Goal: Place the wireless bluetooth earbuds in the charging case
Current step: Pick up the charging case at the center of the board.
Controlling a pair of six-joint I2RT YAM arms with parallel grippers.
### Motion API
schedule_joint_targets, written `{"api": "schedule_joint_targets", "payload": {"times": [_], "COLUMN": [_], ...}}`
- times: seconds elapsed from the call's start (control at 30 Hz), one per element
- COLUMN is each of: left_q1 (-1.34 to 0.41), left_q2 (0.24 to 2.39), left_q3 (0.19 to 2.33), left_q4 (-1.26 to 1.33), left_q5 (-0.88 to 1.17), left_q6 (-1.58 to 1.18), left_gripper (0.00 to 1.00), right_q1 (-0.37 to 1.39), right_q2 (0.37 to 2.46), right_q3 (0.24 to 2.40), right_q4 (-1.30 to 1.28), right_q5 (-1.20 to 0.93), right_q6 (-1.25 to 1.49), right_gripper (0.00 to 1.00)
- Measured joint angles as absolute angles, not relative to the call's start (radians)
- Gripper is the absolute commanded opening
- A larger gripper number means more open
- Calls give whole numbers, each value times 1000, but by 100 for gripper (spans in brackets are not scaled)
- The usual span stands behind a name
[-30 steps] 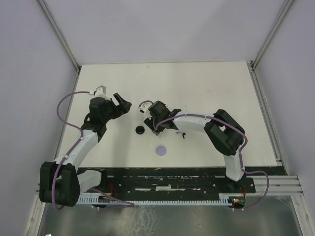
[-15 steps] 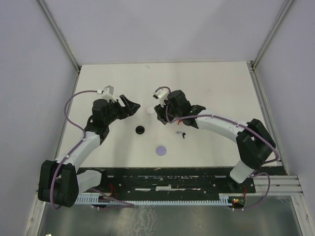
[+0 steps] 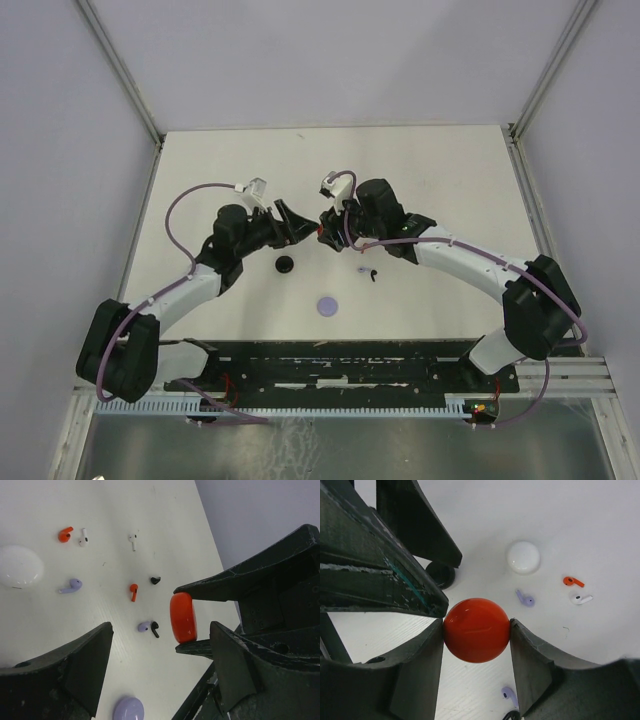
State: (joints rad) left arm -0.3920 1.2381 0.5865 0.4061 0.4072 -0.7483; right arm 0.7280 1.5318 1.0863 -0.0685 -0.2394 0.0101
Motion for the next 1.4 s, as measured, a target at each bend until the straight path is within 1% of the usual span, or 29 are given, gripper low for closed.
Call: {"api": "schedule_joint_targets", "payload": {"times": [0.17,0.57,0.77,1.13,1.4], "left_q1": [-426,-453,-462,-469,-472], "left_q2": [1261,1300,1307,1329,1332], "left_q3": [587,587,587,587,587], "left_q4": [443,516,538,574,587], "left_q5": [422,422,424,432,440], "left_q6": [-771,-815,-831,-859,-863], "left_gripper": [81,65,54,46,46], "right_q1": [724,719,717,711,710], "right_q2": [1529,1526,1523,1521,1521], "right_q3": [1086,1084,1082,1075,1074], "right_q4": [-68,-68,-67,-60,-59], "right_q5": [-265,-288,-289,-295,-297], "right_q6": [10,10,10,11,11], "right_gripper": [7,6,6,6,6]}}
